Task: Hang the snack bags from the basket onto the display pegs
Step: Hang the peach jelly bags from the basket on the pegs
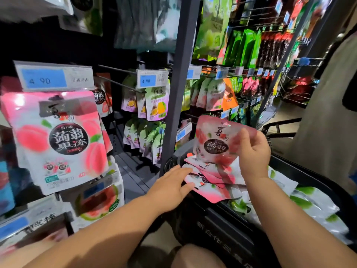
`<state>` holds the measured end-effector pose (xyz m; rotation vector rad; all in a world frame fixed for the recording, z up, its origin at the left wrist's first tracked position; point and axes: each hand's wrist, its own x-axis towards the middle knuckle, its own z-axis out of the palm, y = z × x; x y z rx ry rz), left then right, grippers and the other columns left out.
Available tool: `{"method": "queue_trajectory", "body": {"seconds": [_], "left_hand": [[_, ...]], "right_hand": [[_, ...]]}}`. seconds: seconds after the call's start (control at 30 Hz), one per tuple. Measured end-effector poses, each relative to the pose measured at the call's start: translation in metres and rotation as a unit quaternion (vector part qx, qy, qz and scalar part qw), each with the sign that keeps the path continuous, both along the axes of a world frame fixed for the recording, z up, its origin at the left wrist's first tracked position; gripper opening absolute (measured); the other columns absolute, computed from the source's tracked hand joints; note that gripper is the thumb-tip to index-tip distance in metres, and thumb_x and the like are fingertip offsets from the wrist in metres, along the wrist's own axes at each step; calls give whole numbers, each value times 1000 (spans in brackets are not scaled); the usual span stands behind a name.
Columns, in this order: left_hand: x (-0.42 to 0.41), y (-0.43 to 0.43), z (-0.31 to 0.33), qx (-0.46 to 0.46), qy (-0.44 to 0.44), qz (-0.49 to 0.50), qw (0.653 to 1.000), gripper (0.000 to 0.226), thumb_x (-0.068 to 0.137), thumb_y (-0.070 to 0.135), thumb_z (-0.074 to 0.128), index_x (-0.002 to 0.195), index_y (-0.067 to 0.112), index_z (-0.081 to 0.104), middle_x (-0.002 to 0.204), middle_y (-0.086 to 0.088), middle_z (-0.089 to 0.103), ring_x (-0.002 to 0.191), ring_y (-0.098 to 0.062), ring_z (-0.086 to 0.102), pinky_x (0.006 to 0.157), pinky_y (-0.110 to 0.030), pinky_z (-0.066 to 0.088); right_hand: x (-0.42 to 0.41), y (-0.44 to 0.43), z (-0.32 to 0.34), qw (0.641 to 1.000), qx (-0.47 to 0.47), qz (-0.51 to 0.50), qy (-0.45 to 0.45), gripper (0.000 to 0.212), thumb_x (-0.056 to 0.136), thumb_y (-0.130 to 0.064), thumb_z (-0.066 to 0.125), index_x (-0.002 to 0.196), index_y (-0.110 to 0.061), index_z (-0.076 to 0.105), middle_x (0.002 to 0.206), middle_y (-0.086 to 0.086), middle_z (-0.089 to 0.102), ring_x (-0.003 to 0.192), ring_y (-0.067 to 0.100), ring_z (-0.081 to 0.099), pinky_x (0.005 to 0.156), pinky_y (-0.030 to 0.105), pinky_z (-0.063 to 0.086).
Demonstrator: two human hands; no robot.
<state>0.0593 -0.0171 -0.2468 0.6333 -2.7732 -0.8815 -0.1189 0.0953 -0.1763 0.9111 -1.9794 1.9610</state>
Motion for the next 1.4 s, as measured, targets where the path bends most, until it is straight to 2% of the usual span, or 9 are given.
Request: {"method": "queue_trajectory", "body": {"seconds": [0.17, 0.4, 0.47, 0.57, 0.73, 0.9, 1.0, 1.07, 1.4], "left_hand": [[-3, -5, 17, 138, 119, 86, 980, 61, 93, 45, 59, 146, 26, 35, 144, 7, 47, 131, -14, 44, 105, -28, 35], [8, -20, 44, 256, 161, 45, 952, 94, 70, 56, 78, 145, 27, 30, 136, 11, 49, 125, -10, 50, 104, -28, 38], [14, -24, 58, 342, 178, 7, 923, 69, 70, 46, 81, 125, 25, 45, 112, 4, 66, 96, -7, 66, 86, -25, 53], [25, -30, 89, 411, 172, -47, 894, 18, 84, 26, 71, 89, 18, 55, 66, 5, 65, 53, -4, 57, 50, -18, 43], [44, -48, 108, 420, 162, -71, 890, 14, 88, 5, 67, 76, 11, 66, 58, 5, 67, 48, -1, 58, 47, -11, 42], [58, -46, 77, 441, 221, -36, 869, 19, 82, 7, 74, 98, 16, 70, 85, 5, 76, 76, -4, 69, 66, -15, 50], [65, -51, 71, 442, 245, -10, 863, 18, 81, 8, 75, 95, 18, 69, 80, 7, 75, 75, -5, 68, 64, -16, 49], [68, -54, 68, 441, 264, 18, 857, 20, 78, 12, 80, 94, 18, 70, 85, 4, 76, 84, -12, 68, 72, -21, 50], [65, -55, 55, 383, 281, 88, 876, 13, 82, 6, 75, 83, 16, 67, 57, 13, 68, 55, 2, 61, 48, -8, 42]], "right_hand": [[15, 0, 26, 999, -8, 30, -6, 27, 88, -50, 52, 78, -25, 53, 80, 2, 58, 77, 18, 55, 79, 49, 51], [42, -9, 52, 985, -38, 125, -115, 19, 93, -38, 57, 92, -19, 62, 98, 19, 69, 92, 37, 68, 85, 54, 54], [54, -18, 60, 976, -54, 151, -144, 18, 99, -29, 55, 95, -13, 60, 95, 18, 68, 86, 34, 68, 83, 52, 55], [72, -32, 74, 970, -72, 167, -163, 19, 104, -17, 47, 92, -8, 58, 79, 9, 70, 68, 21, 68, 67, 38, 59], [88, -51, 84, 965, -86, 169, -183, 23, 105, -16, 45, 94, -12, 65, 81, 7, 74, 71, 21, 71, 69, 37, 60], [74, -37, 79, 967, 106, 167, -163, 23, 105, -27, 46, 88, -14, 56, 64, -3, 61, 58, 16, 57, 51, 25, 45], [43, -11, 68, 954, 245, 111, -135, 17, 102, -35, 51, 104, -22, 61, 99, -3, 70, 100, 17, 67, 85, 32, 53], [32, 5, 57, 926, 362, 73, -80, 19, 99, -35, 58, 110, -23, 65, 113, -2, 68, 109, 17, 63, 96, 35, 50], [7, 14, -11, 853, 502, 141, -24, 38, 86, -23, 77, 122, -24, 65, 112, -5, 57, 103, 8, 52, 69, -1, 37]]}}
